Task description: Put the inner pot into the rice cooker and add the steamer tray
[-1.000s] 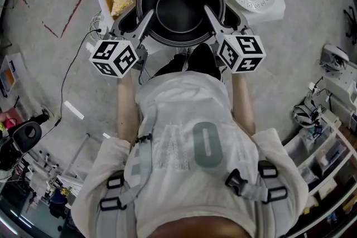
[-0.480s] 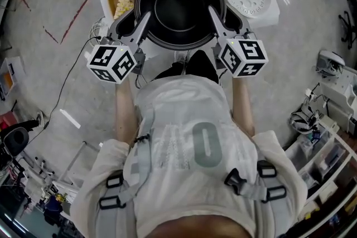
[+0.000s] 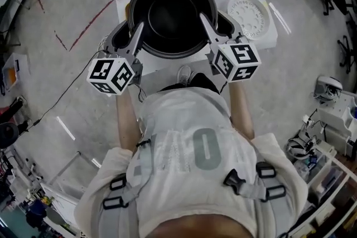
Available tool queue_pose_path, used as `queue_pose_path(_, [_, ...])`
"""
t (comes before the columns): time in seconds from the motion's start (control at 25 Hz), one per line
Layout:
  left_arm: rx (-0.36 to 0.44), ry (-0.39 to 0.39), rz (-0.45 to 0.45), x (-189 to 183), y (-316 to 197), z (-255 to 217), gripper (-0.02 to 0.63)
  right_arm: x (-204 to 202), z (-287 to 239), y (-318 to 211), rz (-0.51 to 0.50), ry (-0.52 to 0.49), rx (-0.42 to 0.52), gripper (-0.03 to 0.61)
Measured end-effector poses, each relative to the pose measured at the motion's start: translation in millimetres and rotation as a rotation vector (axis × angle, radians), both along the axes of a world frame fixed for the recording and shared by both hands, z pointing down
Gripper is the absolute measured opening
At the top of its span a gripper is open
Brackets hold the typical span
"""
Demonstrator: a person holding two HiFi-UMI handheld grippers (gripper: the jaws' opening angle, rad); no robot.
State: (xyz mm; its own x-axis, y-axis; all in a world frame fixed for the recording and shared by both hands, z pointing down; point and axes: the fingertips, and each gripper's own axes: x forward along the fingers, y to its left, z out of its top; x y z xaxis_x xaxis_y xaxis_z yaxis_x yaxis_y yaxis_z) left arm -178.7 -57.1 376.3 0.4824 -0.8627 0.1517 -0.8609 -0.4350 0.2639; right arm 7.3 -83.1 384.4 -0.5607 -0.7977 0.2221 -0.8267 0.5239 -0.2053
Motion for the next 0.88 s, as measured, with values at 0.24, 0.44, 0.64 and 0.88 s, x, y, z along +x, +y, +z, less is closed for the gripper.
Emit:
queue_pose_path(0.24, [0.104, 0.045, -0.058, -25.9, -7.9, -47.9, 0.155, -28.5, -41.9, -24.9, -0.089, -0.039, 0.062, 0.154])
queue_pose_path(0.44, [0.173, 0.02, -0.064, -44.1, -13.4, -88.3, 0.156, -48.4, -75.6, -34.7, -0.123, -0.054, 0.103, 0.158])
queue_pose_path(0.64, [0.257, 0.014, -0.055, -45.4, -37.6, -124.1, 0.156, -50.1, -114.8, -60.1, -0.116, -0.04, 0.182, 0.155])
queue_pose_path(0.88, [0.305, 0.018, -0.001, -37.1, -89.8, -157.1, 0.156, -38.5, -152.0, -102.5, -0.036, -0.027, 0.212, 0.138])
